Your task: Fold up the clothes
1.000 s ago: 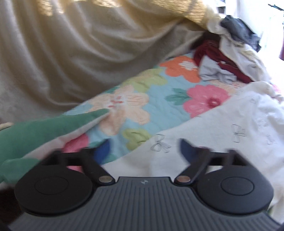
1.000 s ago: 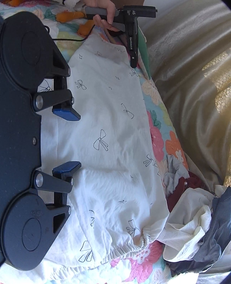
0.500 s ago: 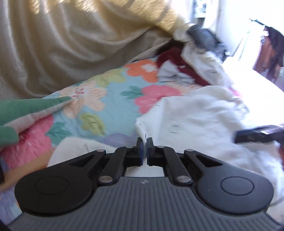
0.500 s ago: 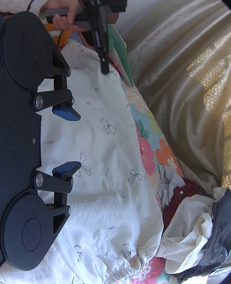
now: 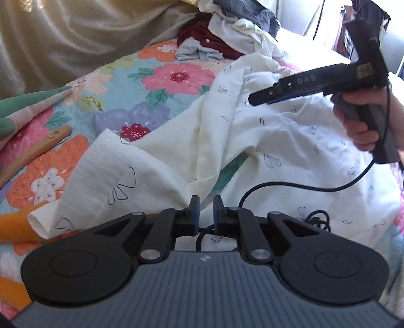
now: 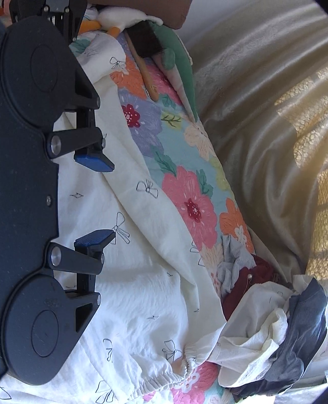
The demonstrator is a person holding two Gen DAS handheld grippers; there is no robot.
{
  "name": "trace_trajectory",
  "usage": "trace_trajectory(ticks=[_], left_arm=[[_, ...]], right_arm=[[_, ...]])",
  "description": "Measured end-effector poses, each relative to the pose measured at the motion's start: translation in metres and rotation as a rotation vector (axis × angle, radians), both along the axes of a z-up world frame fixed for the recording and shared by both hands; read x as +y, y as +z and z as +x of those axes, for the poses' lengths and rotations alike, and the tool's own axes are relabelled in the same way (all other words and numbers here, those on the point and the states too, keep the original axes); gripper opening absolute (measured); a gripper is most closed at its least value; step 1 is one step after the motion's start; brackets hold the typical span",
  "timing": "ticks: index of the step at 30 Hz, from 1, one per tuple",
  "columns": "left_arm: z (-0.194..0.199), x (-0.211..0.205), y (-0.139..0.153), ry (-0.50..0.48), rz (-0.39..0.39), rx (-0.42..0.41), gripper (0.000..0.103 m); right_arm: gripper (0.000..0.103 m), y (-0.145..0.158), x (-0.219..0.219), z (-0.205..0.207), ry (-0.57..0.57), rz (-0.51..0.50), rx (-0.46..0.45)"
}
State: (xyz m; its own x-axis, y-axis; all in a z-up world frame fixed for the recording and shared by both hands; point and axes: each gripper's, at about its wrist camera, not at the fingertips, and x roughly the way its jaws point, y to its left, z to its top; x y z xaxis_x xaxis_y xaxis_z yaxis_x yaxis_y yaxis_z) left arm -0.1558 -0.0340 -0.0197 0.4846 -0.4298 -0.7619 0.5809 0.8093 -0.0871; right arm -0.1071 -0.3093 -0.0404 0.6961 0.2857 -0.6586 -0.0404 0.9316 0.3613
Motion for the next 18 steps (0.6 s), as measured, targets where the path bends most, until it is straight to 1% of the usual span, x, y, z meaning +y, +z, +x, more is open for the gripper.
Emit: trace_trajectory(ticks=[1, 2, 3, 4, 5, 6, 7, 8, 9, 11, 12, 13, 14, 15, 16, 17, 18], left_arm=[[-0.004, 0.005, 0.008, 0.029, -0.017, -0.02, 0.023], [-0.008, 0.009, 0.016, 0.055, -0.026, -0.045, 0.026], [-0.011, 0.013, 0.025, 0.078, -0.032, -0.085, 0.033], [-0.011, 0.018, 0.032, 0.103, -0.036, -0.122, 0.045], [-0.007, 0.022, 0.038, 0.127, -0.038, -0.139, 0.051], [-0.004, 0.027, 0.043, 0.151, -0.039, -0.156, 0.062], [0.006, 0.032, 0.046, 0.181, -0.046, -0.152, 0.067], [0.015, 0.037, 0.048, 0.21, -0.053, -0.149, 0.067], [0.024, 0.042, 0.051, 0.238, -0.059, -0.146, 0.069], [0.04, 0.047, 0.046, 0.237, -0.101, -0.109, 0.074], [0.049, 0.049, 0.042, 0.228, -0.124, -0.084, 0.08], [0.056, 0.048, 0.034, 0.212, -0.136, -0.047, 0.082], [0.062, 0.044, 0.026, 0.204, -0.127, -0.007, 0.082], [0.06, 0.043, 0.021, 0.22, -0.145, 0.01, 0.074], [0.057, 0.042, 0.016, 0.237, -0.164, 0.026, 0.032], [0.055, 0.042, 0.011, 0.253, -0.182, 0.043, 0.014], [0.053, 0.041, 0.006, 0.269, -0.2, 0.06, 0.008]], right_arm=[[0.055, 0.001, 0.003, 0.001, 0.006, 0.002, -0.005], [0.055, 0.003, 0.006, 0.003, 0.012, 0.0, -0.009], [0.055, 0.005, 0.008, 0.005, 0.015, -0.006, -0.015], [0.055, 0.008, 0.011, 0.008, 0.018, -0.013, -0.022], [0.056, 0.011, 0.013, 0.011, 0.018, -0.025, -0.027], [0.056, 0.014, 0.016, 0.014, 0.015, -0.037, -0.032], [0.056, 0.017, 0.019, 0.02, 0.008, -0.042, -0.04], [0.056, 0.02, 0.021, 0.024, 0.003, -0.03, -0.044], [0.056, 0.021, 0.024, 0.03, 0.005, 0.005, -0.042], [0.06, 0.018, 0.03, 0.044, 0.042, 0.108, -0.024], [0.06, 0.015, 0.037, 0.048, 0.053, 0.102, -0.017], [0.06, 0.011, 0.045, 0.052, 0.061, 0.082, -0.01], [0.06, 0.007, 0.053, 0.056, 0.069, 0.062, -0.003], [0.06, 0.002, 0.062, 0.059, 0.079, 0.011, 0.006], [0.06, -0.004, 0.069, 0.058, 0.092, -0.05, 0.015], [0.055, -0.01, 0.076, 0.056, 0.107, -0.112, 0.024], [0.045, -0.016, 0.08, 0.052, 0.126, -0.163, 0.024]])
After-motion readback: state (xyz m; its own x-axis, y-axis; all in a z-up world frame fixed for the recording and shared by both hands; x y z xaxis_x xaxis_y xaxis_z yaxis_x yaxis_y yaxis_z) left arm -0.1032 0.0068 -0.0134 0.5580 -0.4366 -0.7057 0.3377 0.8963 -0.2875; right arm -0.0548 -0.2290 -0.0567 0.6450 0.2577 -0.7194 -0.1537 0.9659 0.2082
